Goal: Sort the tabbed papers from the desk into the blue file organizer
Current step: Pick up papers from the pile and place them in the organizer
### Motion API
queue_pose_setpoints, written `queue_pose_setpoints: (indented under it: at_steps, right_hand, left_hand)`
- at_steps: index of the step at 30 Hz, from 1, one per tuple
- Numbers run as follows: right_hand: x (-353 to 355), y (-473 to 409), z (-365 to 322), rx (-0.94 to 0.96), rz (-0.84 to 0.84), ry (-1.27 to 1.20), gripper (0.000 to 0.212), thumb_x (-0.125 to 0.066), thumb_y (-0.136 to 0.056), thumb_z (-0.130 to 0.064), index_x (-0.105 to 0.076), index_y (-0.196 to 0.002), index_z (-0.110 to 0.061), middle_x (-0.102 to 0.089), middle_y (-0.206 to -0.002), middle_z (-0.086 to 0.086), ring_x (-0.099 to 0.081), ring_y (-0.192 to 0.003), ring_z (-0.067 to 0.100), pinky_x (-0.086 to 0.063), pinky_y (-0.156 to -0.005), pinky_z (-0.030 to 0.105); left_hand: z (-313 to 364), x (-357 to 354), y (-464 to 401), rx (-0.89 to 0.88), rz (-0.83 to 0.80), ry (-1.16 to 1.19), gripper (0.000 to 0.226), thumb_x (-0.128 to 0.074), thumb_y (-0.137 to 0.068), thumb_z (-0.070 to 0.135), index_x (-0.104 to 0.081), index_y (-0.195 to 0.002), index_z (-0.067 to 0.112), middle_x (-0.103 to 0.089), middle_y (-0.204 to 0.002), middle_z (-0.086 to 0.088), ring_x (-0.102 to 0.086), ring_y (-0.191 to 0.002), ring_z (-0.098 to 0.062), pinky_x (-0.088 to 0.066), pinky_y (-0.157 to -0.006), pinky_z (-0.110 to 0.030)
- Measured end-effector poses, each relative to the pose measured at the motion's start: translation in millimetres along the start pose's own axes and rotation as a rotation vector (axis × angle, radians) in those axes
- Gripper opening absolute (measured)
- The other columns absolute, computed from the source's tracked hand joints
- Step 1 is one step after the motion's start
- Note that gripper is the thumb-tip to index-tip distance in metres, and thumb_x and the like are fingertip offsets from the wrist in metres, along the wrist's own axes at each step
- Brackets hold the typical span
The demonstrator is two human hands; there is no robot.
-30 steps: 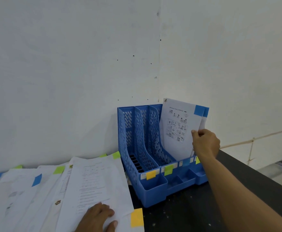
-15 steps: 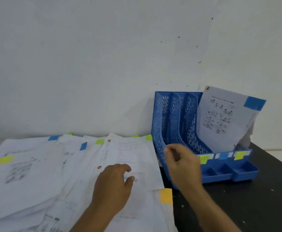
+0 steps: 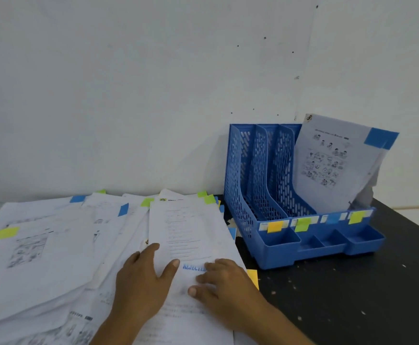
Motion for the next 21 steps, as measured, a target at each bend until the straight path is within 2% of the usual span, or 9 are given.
queue_pose_setpoints:
  at_steps: [2,5,8,9,10,12,15,18,21]
  right_hand:
    - [3.6,4.0,-0.5,-0.005,0.021,-0.045,0.055,-0.047,-0.094,-0.063,-0.07,-0.123,-0.023,-0.061,-0.133,0.001,-0.047,-0.126,0.016,-0.039,-0.108,0.034]
    - [3.6,6.0,-0.2,-0.045,0.017,-0.089,0.071,-0.04,-0.086,-0.076,-0.076,-0.095,-0.015,-0.069,-0.114,0.004,-0.058,-0.105,0.015,-0.049,-0.092,0.036]
    - [4.2,10.1,-3.5,-0.063,-0.003,-0.139,0.061,-0.046,-0.088,-0.071,-0.062,-0.063,-0.019,-0.061,-0.076,0.001,-0.054,-0.075,0.013,-0.041,-0.064,0.03]
    - [6.3,11.6,-4.0,-0.067,0.0,-0.178,0.058,-0.051,-0.09,-0.067,-0.06,-0.06,-0.019,-0.055,-0.068,0.004,-0.05,-0.067,0.014,-0.037,-0.06,0.031]
    - [8.6,11.7,-2.2,-0.069,0.02,-0.226,0.054,-0.054,-0.09,-0.065,-0.066,-0.065,-0.018,-0.058,-0.068,0.006,-0.051,-0.066,0.014,-0.039,-0.06,0.032]
    - [13.2,9.4,6.5,-0.084,0.114,-0.312,0.042,-0.057,-0.09,-0.061,-0.076,-0.1,-0.025,-0.072,-0.092,-0.001,-0.06,-0.081,0.006,-0.05,-0.075,0.029]
    - [26.4,6.3,20.2,-0.123,0.364,-0.377,0.057,-0.064,-0.09,-0.051,-0.05,-0.142,-0.031,-0.055,-0.138,-0.011,-0.053,-0.121,0.007,-0.046,-0.104,0.03]
    - [41.5,6.3,22.8,-0.138,0.509,-0.674,0.068,-0.069,-0.09,-0.038,-0.034,-0.148,-0.037,-0.05,-0.139,-0.019,-0.049,-0.127,0.007,-0.044,-0.106,0.026]
    - [48.3,4.0,29.5,-0.216,0.526,-0.93,0.074,-0.065,-0.093,-0.038,-0.025,-0.154,-0.031,-0.052,-0.144,-0.009,-0.053,-0.127,0.013,-0.048,-0.105,0.039]
  left_hand:
    - [-2.0,-0.3,-1.0,0.024,-0.023,0.047,0.07,-0.053,-0.085,0.063,-0.034,-0.144,0.033,-0.043,-0.148,0.005,-0.042,-0.134,-0.019,-0.036,-0.11,-0.038]
    - [-4.0,7.2,-0.2,0.068,-0.005,0.343,0.064,-0.072,-0.082,0.038,-0.042,-0.138,0.027,-0.057,-0.136,0.0,-0.056,-0.118,-0.021,-0.046,-0.099,-0.038]
    - [-7.7,17.4,-1.8,0.117,0.052,0.5,0.057,-0.075,-0.082,0.018,-0.049,-0.132,0.023,-0.067,-0.114,-0.004,-0.059,-0.091,-0.015,-0.049,-0.08,-0.03]
    - [-9.9,20.2,-3.2,0.121,0.057,0.52,0.051,-0.075,-0.083,0.015,-0.054,-0.129,0.022,-0.069,-0.106,-0.002,-0.06,-0.085,-0.013,-0.049,-0.075,-0.026]
    - [-11.9,22.5,-5.2,0.122,0.048,0.556,0.043,-0.073,-0.084,0.012,-0.059,-0.123,0.022,-0.069,-0.098,0.002,-0.062,-0.081,-0.011,-0.049,-0.072,-0.022]
    - [-17.8,24.4,-9.5,0.143,-0.037,0.691,0.029,-0.07,-0.086,0.009,-0.067,-0.105,0.031,-0.072,-0.096,0.006,-0.067,-0.084,-0.014,-0.054,-0.077,-0.028]
    - [-24.5,31.8,-9.0,0.171,-0.175,0.904,0.026,-0.065,-0.09,0.01,-0.068,-0.103,0.032,-0.075,-0.097,0.006,-0.072,-0.086,-0.022,-0.057,-0.076,-0.038]
    - [-28.0,37.8,-7.1,0.164,-0.209,1.03,0.026,-0.062,-0.091,0.011,-0.067,-0.113,0.025,-0.075,-0.102,0.001,-0.073,-0.088,-0.026,-0.057,-0.076,-0.043]
    - [-26.0,33.5,-2.1,0.157,-0.267,1.087,0.03,-0.061,-0.09,0.009,-0.066,-0.116,0.023,-0.074,-0.107,-0.003,-0.071,-0.093,-0.03,-0.054,-0.085,-0.051]
Point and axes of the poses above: each hand's wrist, its own y-axis away from the middle knuckle, its own x-axis out of the back of the hand, z = x × y, the point moved 7 cm from there along -y, towards the middle knuckle
